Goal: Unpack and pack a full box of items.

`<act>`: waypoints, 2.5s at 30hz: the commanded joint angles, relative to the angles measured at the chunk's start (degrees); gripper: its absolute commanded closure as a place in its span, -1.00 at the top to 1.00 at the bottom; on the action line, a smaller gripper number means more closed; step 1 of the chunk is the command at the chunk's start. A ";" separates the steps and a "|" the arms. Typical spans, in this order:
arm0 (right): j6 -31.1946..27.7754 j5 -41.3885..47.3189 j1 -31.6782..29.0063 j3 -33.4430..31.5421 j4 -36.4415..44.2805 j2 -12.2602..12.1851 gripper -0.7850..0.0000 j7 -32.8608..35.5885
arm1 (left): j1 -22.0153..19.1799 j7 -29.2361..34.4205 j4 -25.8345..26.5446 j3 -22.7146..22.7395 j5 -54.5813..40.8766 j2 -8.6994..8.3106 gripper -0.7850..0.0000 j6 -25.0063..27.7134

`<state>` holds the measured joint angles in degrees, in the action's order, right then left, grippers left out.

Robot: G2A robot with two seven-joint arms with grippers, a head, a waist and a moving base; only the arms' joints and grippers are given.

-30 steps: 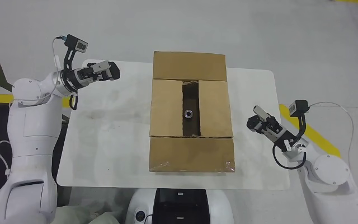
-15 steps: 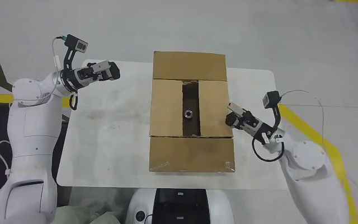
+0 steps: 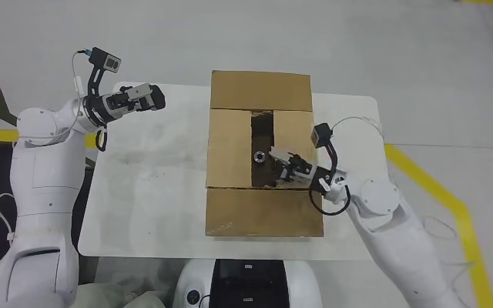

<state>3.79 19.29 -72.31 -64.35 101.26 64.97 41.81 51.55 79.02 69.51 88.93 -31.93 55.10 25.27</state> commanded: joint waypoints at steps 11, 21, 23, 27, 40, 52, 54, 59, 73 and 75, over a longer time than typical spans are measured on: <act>-0.77 -0.01 2.15 3.41 -0.76 0.61 1.00 1.83 | 0.00 0.00 0.00 0.00 0.00 0.00 1.00 0.00; -0.82 -0.13 2.12 3.44 -0.73 0.62 1.00 1.63 | 0.00 0.00 0.00 0.00 0.00 0.00 1.00 0.00; -1.11 -1.04 2.56 3.91 -0.53 0.75 1.00 0.72 | 0.00 0.00 0.00 0.00 0.00 0.00 1.00 0.00; -0.05 -3.73 5.19 5.85 -2.38 1.12 1.00 1.25 | 0.00 0.00 0.00 0.00 0.00 0.00 1.00 0.00; -2.20 0.21 8.96 12.23 -9.59 3.24 1.00 2.17 | 0.00 0.00 0.00 0.00 0.00 0.00 1.00 0.00; -9.15 5.85 12.19 14.16 -10.39 5.21 1.00 0.31 | 0.00 0.00 0.00 0.00 0.00 0.00 1.00 0.00; -9.92 6.24 13.22 15.44 -11.05 5.82 1.00 -0.48 | 0.00 0.00 0.00 0.00 0.00 0.00 1.00 0.00; -12.60 8.25 16.22 19.67 -13.08 7.87 1.00 -2.00 | 0.00 0.00 0.00 0.00 0.00 0.00 1.00 0.00; -13.63 4.21 23.49 27.57 -17.60 12.52 1.00 -4.77 | 0.07 -0.57 0.12 0.07 -0.08 0.01 1.00 -0.06; -12.46 3.06 24.15 28.17 -17.70 12.95 1.00 -4.67 | 0.80 -3.46 1.97 0.56 -0.92 0.02 1.00 -0.17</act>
<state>-9.27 22.87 -48.44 -36.44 83.58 77.75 37.03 51.96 77.50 70.55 89.21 -32.34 55.13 25.14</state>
